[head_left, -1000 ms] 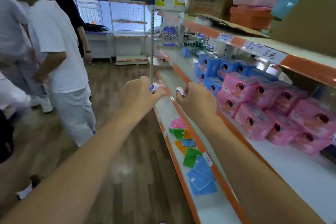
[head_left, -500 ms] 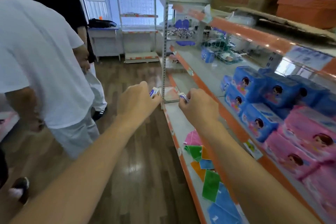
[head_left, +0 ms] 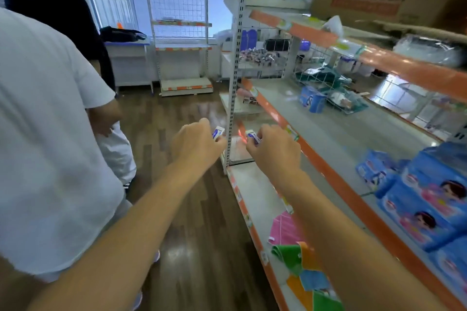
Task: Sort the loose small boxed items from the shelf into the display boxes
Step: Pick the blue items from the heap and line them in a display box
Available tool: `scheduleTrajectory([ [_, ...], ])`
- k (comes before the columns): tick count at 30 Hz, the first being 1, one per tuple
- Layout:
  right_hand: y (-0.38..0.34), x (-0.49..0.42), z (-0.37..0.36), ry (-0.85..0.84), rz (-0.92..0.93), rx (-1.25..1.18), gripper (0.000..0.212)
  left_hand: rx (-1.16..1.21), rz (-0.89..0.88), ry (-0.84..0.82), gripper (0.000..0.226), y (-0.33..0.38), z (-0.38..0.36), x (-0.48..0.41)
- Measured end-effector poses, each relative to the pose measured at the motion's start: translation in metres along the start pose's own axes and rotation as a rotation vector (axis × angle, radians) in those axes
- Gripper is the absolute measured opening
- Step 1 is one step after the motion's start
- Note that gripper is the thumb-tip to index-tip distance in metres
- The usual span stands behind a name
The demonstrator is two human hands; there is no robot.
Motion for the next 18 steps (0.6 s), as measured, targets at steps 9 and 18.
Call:
scheduleTrajectory([
  [9, -0.021, -0.171, -0.050, 0.039, -0.016, 0.003, 0.028, 0.007, -0.026, -0.015, 0.022, -0.023, -0.030, -0.177],
  [18, 0.001, -0.373, -0.122, -0.015, 0.025, -0.037, 0.027, -0.048, 0.017, -0.036, 0.024, -0.020, -0.083, -0.377],
])
Point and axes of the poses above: each hand's wrist, its own x-axis away from the middle knuckle, its own z-axis out of the back of the hand, y = z × x, the point moved 2 cm from there along -x, towards the middle knuckle, and after that the axes turned 9 degrees about -y, right-handed, at the moved point
